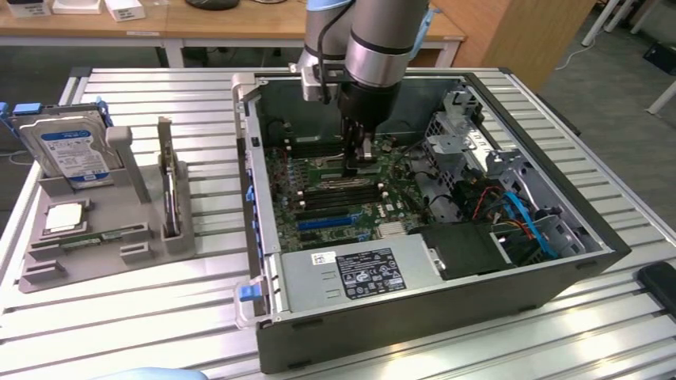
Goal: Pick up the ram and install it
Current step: 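Insert the ram into the slot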
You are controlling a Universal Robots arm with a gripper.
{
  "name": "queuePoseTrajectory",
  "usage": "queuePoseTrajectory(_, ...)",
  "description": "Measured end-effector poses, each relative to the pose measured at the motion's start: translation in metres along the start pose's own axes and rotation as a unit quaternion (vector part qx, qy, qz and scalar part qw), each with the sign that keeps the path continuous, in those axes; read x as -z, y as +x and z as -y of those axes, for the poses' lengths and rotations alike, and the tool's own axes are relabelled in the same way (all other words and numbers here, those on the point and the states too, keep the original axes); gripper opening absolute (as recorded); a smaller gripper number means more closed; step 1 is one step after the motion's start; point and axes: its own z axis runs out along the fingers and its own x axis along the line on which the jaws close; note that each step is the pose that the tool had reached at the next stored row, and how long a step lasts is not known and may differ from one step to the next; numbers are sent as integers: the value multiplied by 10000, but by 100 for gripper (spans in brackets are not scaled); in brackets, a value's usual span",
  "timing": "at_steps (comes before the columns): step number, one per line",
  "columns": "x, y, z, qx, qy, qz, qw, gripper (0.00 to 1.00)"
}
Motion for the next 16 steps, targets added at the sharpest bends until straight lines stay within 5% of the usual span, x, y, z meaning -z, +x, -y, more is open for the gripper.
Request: queuePoseTrajectory(16,-53,4,2,32,1,-4,10000,13)
